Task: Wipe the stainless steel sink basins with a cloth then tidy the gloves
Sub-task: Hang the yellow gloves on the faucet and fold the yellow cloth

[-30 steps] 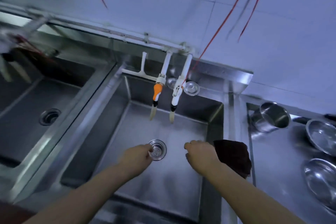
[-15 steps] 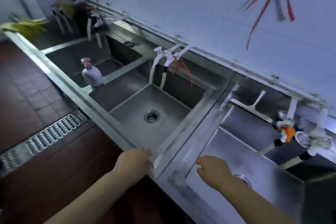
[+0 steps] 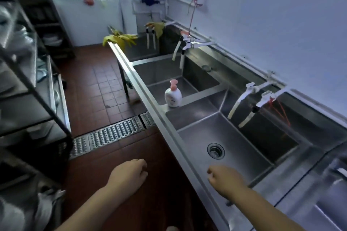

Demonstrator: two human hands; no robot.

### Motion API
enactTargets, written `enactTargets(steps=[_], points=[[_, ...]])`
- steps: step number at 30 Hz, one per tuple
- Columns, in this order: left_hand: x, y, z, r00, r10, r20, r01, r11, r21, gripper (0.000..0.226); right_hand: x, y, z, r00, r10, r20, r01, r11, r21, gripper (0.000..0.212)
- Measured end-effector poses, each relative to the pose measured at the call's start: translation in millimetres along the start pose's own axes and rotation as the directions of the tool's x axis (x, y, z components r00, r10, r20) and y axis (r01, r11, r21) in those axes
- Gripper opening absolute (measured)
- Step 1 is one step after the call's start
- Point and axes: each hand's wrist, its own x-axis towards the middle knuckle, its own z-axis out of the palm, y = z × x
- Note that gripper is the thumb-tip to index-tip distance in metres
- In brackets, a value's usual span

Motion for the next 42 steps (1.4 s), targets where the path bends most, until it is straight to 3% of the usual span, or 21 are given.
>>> enactTargets(steps=[17,25,35,42], points=[[186,-109,-89,0.987,-0.155,-0.049,0.156,0.987,0.029,0.025,251,-107,-72,0.97,-0.241,-0.02,0.241,0.968,0.067,0.029],[245,-230,-111,0.952,-0.307,-0.017,0.305,0.949,-0.085,0.027,379,-221,-97,0.927,-0.373,0.042,0.373,0.928,-0.011,0.029],[369,-437,-206,0.957,-0.277,-0.081,0.269,0.958,-0.095,0.026,548,-395,-148,0.943,-0.329,-0.043,0.328,0.944,-0.033,0.027],[478,-513,-257,0.979,-0.185,-0.08,0.181,0.982,-0.06,0.031,638,-440,-175,0.976,-0.212,-0.053,0.214,0.976,0.046,0.027]])
